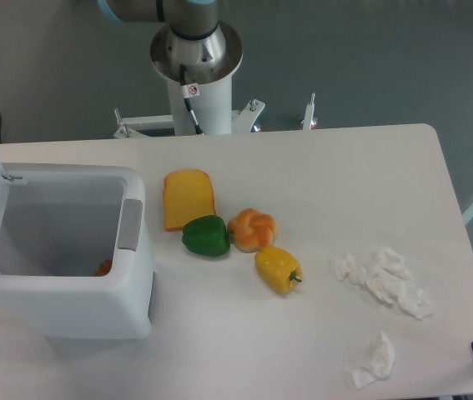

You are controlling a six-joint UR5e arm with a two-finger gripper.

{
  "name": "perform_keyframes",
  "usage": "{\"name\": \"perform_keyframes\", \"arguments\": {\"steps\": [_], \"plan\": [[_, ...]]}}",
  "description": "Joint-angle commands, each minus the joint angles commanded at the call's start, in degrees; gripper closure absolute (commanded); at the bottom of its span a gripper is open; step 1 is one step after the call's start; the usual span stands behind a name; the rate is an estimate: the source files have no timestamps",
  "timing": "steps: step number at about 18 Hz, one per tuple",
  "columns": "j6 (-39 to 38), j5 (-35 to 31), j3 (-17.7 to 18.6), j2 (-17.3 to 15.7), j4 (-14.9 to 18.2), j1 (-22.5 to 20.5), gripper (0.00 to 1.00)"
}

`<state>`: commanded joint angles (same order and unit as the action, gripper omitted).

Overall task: Close the trash can
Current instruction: 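Push the raised lid down with the gripper onto the can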

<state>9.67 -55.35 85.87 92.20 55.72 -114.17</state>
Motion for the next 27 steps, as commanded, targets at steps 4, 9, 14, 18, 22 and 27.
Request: {"name": "perform_keyframes", "arguments": {"steps": [4,9,14,18,22,27], "plan": [[0.1,-5.0,0.4,-0.1,0.1,-0.7,0.00],[0.4,-6.0,0.4,-0.1,0.1,-3.6,0.00],[2.8,-6.2,0.4,0.0,0.1,-6.3,0.00],[3.8,-10.1,0.8,0.2,0.1,-6.2,0.00],[4.7,-11.5,1.0,0.3,0.1,-6.4,0.00],[5.5,-13.8,1.3,0.5,0.1,-6.5,0.00]]}}
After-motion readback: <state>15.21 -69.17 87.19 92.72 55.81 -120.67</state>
